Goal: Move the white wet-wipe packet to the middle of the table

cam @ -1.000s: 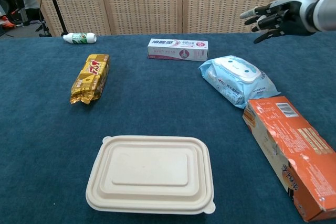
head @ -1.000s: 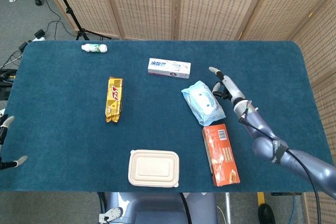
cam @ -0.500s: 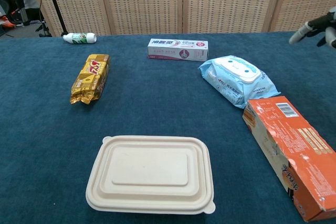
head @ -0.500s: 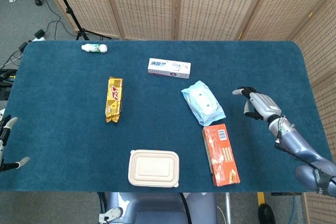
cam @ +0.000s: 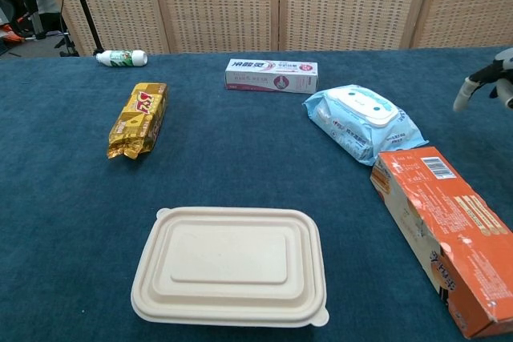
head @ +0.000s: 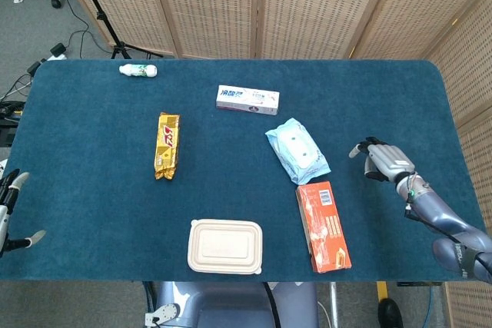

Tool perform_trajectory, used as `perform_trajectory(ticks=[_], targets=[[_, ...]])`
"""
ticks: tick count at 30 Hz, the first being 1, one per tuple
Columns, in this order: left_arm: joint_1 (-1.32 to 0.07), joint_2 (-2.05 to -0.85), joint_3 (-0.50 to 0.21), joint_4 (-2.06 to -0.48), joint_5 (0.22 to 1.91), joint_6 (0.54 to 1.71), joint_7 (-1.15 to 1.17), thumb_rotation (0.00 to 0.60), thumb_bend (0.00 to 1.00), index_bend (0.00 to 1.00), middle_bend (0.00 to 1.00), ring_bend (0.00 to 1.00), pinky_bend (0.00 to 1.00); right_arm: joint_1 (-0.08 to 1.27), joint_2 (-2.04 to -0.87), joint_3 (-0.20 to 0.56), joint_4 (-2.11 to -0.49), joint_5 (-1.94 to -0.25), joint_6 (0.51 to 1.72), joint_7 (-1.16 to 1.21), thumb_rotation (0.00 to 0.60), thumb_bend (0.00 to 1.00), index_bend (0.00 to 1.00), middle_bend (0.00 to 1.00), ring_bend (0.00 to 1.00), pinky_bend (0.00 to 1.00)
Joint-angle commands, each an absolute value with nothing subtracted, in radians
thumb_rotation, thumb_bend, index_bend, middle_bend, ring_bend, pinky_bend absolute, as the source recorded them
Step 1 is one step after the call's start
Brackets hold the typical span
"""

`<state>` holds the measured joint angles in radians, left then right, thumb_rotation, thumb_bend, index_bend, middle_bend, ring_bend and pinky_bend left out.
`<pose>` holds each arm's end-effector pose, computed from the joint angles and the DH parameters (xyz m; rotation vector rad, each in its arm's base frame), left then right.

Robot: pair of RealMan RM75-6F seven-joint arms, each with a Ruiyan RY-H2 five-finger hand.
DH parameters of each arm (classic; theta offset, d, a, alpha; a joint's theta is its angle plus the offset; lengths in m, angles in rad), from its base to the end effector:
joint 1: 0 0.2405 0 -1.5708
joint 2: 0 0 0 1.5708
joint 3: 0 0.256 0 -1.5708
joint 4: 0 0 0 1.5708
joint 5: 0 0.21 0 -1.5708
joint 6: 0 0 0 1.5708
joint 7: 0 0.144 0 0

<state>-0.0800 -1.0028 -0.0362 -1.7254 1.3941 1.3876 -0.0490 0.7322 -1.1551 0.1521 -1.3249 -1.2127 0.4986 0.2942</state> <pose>-0.3178 0.1738 0.1763 -1.3292 -1.0668 -0.8210 -0.2629 -0.3874 0.1056 1.7266 -1.3395 0.6367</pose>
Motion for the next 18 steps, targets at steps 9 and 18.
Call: perform_trajectory(ticks=[9, 18], targets=[[-0.084, -1.002, -0.04, -1.719, 1.381, 1.376, -0.056, 0.6, 0.0, 0.0, 0.0, 0.0, 0.0, 0.82, -1.28, 0.154, -1.301, -1.136, 0.424, 0.235, 0.6, 1.0, 0.32, 0.22, 0.06, 0.13], [-0.084, -0.998, -0.039, -1.718, 1.384, 1.376, -0.067, 0.6, 0.0, 0.0, 0.0, 0.0, 0.0, 0.874, -1.326, 0.182, -1.328, -1.049, 0.423, 0.208, 0.6, 1.0, 0.32, 0.22, 0.07, 0.13]])
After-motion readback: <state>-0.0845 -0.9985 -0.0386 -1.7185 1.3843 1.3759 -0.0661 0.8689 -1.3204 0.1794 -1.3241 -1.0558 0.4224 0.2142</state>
